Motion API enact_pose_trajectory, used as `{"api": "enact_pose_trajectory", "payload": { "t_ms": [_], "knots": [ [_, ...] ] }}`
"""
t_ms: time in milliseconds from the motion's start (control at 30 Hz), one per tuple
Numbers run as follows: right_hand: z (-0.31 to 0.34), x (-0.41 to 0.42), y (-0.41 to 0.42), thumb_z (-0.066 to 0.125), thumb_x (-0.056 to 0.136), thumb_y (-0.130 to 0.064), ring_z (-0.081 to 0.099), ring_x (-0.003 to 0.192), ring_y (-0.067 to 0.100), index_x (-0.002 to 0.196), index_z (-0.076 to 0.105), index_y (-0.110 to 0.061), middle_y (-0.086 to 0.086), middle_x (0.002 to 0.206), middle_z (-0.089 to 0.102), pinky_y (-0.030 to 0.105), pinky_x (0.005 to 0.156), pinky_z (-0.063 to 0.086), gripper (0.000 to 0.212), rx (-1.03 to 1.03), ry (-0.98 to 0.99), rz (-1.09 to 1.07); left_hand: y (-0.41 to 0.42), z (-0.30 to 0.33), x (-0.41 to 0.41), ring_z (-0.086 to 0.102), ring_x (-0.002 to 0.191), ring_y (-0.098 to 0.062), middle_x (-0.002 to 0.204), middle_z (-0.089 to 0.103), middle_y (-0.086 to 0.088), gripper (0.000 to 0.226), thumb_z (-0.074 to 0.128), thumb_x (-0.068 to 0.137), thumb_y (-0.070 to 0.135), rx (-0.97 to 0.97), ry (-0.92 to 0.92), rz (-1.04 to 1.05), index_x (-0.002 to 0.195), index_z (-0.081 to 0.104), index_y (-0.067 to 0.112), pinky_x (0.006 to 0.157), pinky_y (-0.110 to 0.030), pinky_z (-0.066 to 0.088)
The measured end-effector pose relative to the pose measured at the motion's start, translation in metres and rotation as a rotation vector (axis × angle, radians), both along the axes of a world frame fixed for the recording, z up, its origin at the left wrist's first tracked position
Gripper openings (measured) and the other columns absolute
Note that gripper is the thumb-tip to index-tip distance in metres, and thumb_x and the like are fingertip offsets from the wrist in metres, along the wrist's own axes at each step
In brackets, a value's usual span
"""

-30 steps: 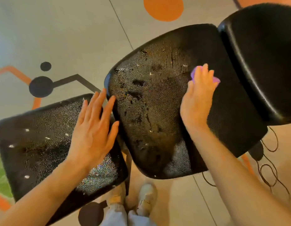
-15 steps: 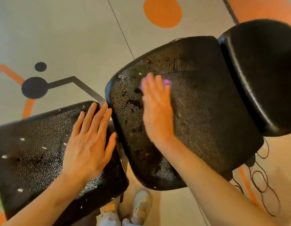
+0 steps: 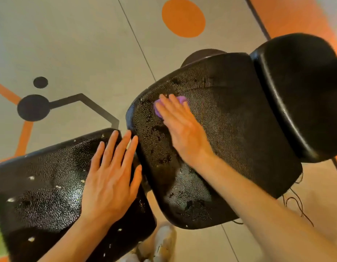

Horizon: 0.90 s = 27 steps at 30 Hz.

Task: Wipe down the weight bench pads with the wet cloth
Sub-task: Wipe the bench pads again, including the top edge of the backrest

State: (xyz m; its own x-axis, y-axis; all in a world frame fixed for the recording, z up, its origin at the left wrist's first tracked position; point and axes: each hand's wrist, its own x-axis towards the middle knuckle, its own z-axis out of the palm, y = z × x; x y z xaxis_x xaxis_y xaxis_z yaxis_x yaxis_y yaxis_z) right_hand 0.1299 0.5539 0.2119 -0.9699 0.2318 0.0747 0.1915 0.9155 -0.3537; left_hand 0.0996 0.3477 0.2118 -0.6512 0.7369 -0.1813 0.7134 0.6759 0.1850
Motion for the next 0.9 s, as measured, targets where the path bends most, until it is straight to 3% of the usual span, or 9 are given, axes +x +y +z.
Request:
{"api": "enact_pose_trajectory", "payload": {
  "t_ms": [100,200,333,400,467,567,700,767,900],
  "knots": [
    [0.008,0.011,0.065,0.038,0.092,0.001,0.043,0.119,0.024,0.125,0.048,-0.014,0.005,0.127,0.048,0.044,0.107,0.034,0.037,0.057,0.016,-0.312,-0.001,0.000,0.000,0.012,0.153,-0.027,0.162,0.025,-0.008,0.065,0.034,0.098,0.043,-0.009,-0.006,-0.003,0.155,0.028,0.013,0.124,-0.048,0.013],
    [0.006,-0.007,0.063,0.036,0.093,0.000,0.039,0.124,0.023,0.127,0.046,-0.011,0.006,0.133,0.045,0.046,0.114,0.025,0.037,0.081,0.092,-0.686,0.000,0.000,0.000,0.012,0.153,-0.027,0.162,0.025,-0.008,0.065,0.034,0.098,0.043,-0.016,-0.009,-0.004,0.155,0.027,0.013,0.123,-0.048,0.014],
    [-0.009,-0.023,-0.013,0.043,0.092,0.007,0.025,0.142,0.020,0.141,0.038,-0.012,0.003,0.151,0.032,0.046,0.118,0.018,0.053,0.016,0.071,-0.161,0.000,0.000,-0.001,0.012,0.153,-0.028,0.162,0.025,-0.009,0.065,0.035,0.097,0.042,-0.018,-0.013,-0.012,0.155,0.028,0.013,0.123,-0.049,0.015],
    [0.000,-0.018,0.015,0.046,0.092,0.005,0.031,0.137,0.017,0.140,0.039,-0.014,0.002,0.146,0.038,0.043,0.115,0.027,0.053,0.093,0.026,-0.003,0.000,0.000,-0.001,0.012,0.153,-0.027,0.162,0.025,-0.008,0.065,0.036,0.097,0.042,-0.009,-0.011,-0.008,0.155,0.028,0.014,0.123,-0.049,0.015],
    [0.006,-0.015,0.066,0.043,0.092,0.003,0.042,0.119,0.017,0.131,0.045,-0.014,0.002,0.130,0.047,0.043,0.102,0.038,0.042,0.139,0.024,-0.212,-0.001,-0.001,-0.001,0.011,0.153,-0.027,0.162,0.025,-0.008,0.065,0.036,0.097,0.042,-0.002,-0.011,-0.007,0.155,0.028,0.014,0.123,-0.048,0.015],
    [0.008,-0.026,0.081,0.035,0.098,-0.005,0.027,0.140,0.026,0.141,0.036,-0.011,0.008,0.150,0.033,0.046,0.116,0.022,0.044,0.035,0.102,-0.667,0.000,-0.001,-0.001,0.011,0.154,-0.026,0.162,0.026,-0.007,0.065,0.037,0.097,0.041,0.002,-0.006,-0.002,0.155,0.028,0.015,0.123,-0.048,0.014],
    [-0.012,-0.037,-0.016,0.044,0.095,0.000,0.015,0.145,0.024,0.145,0.033,-0.011,0.007,0.154,0.026,0.044,0.120,0.010,0.052,-0.034,0.064,-0.061,0.001,-0.001,0.000,0.012,0.153,-0.026,0.161,0.028,-0.007,0.064,0.037,0.096,0.040,-0.006,0.000,0.003,0.154,0.031,0.014,0.124,-0.047,0.013],
    [-0.009,-0.033,0.002,0.046,0.095,-0.001,0.017,0.145,0.020,0.144,0.034,-0.013,0.004,0.153,0.028,0.042,0.120,0.012,0.052,0.018,0.031,0.132,0.001,-0.001,0.000,0.014,0.153,-0.027,0.161,0.029,-0.007,0.063,0.037,0.096,0.039,0.005,0.000,0.010,0.154,0.032,0.014,0.124,-0.047,0.013],
    [0.002,-0.037,0.059,0.036,0.100,-0.007,0.013,0.146,0.022,0.145,0.030,-0.013,0.005,0.155,0.024,0.047,0.119,0.011,0.046,-0.010,0.038,-0.338,0.001,-0.001,0.000,0.011,0.153,-0.026,0.162,0.026,-0.006,0.062,0.036,0.098,0.039,0.004,0.005,0.012,0.155,0.029,0.015,0.124,-0.047,0.014]
  ]
}}
